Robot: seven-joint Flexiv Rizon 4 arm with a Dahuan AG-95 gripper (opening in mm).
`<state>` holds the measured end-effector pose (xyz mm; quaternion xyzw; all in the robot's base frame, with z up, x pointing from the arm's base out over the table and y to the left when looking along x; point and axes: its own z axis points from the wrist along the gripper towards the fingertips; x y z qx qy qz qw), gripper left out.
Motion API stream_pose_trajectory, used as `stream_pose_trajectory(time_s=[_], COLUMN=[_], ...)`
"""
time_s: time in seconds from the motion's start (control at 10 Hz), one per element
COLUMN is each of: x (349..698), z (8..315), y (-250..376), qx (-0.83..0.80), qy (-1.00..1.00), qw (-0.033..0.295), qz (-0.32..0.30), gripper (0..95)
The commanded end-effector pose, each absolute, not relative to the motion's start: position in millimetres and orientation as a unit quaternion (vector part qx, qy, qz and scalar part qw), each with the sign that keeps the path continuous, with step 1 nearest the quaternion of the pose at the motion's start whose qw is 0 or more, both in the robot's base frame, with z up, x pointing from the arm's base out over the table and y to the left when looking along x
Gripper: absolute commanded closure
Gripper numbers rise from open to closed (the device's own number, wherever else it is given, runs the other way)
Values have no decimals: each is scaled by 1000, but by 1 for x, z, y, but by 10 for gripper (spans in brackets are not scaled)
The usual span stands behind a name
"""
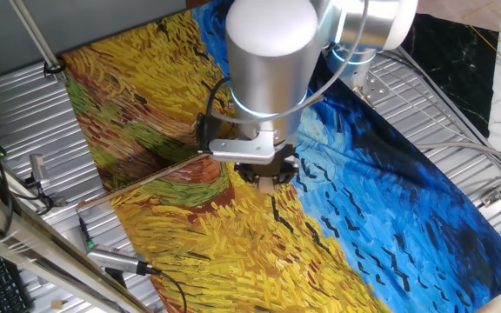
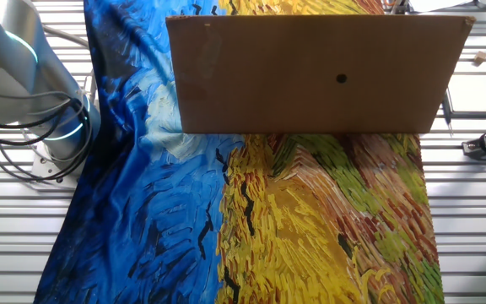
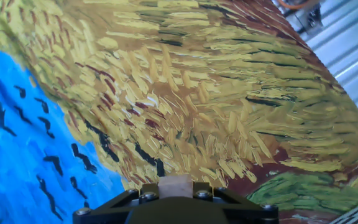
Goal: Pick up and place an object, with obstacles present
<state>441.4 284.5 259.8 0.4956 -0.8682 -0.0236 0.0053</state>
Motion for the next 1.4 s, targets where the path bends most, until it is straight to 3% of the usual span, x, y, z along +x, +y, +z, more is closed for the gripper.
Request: stream_pose_trajectory(time_s=[0.1,0.9,1.4], x=[444,460,460], z=[255,198,194], y=[291,360,362], qx=[496,481,484], qy=[-868,-877,-875], qw=[4,9,4], qz=[-26,6,5], gripper=[950,950,950])
